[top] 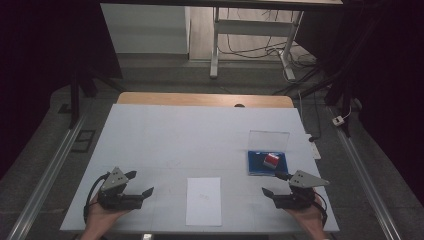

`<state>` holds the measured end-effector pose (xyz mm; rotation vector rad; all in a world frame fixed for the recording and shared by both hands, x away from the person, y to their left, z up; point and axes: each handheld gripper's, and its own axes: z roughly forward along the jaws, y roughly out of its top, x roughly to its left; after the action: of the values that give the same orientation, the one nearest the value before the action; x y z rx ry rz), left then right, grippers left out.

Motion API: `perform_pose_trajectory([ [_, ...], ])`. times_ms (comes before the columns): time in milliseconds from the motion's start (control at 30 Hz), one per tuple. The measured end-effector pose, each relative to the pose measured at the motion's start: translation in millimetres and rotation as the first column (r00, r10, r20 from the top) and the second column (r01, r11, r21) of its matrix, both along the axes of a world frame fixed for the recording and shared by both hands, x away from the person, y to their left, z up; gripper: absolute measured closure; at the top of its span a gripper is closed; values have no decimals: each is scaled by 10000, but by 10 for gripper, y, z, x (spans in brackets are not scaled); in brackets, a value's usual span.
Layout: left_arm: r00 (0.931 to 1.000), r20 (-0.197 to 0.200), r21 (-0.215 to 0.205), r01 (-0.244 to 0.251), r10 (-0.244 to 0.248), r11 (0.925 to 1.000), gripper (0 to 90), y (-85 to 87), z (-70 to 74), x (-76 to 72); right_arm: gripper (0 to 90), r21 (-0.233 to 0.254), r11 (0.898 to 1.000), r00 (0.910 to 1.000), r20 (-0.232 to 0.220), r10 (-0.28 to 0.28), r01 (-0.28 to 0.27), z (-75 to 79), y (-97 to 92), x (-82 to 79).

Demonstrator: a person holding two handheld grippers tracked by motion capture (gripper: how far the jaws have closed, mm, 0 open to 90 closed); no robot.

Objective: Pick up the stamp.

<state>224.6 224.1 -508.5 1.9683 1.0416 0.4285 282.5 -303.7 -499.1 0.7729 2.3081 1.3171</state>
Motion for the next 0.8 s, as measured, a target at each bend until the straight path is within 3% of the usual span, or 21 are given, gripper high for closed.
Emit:
perform_pose_trajectory([
  [233, 10000, 74, -109, -30, 30, 9999, 158, 6, 39, -16, 261, -96, 9999, 9999, -136, 29, -31, -29, -10, 6],
  [433, 9999, -6, -447, -124, 124, 9989, 164, 29, 72, -3, 276, -283, 9996, 9999, -160, 6, -10, -37, -6, -2],
  [800, 10000, 24, -156, -44, 45, 9999, 166, -18, 57, -6, 290, -325, 9995, 9999, -153, -60, 55, 11, 13, -4],
])
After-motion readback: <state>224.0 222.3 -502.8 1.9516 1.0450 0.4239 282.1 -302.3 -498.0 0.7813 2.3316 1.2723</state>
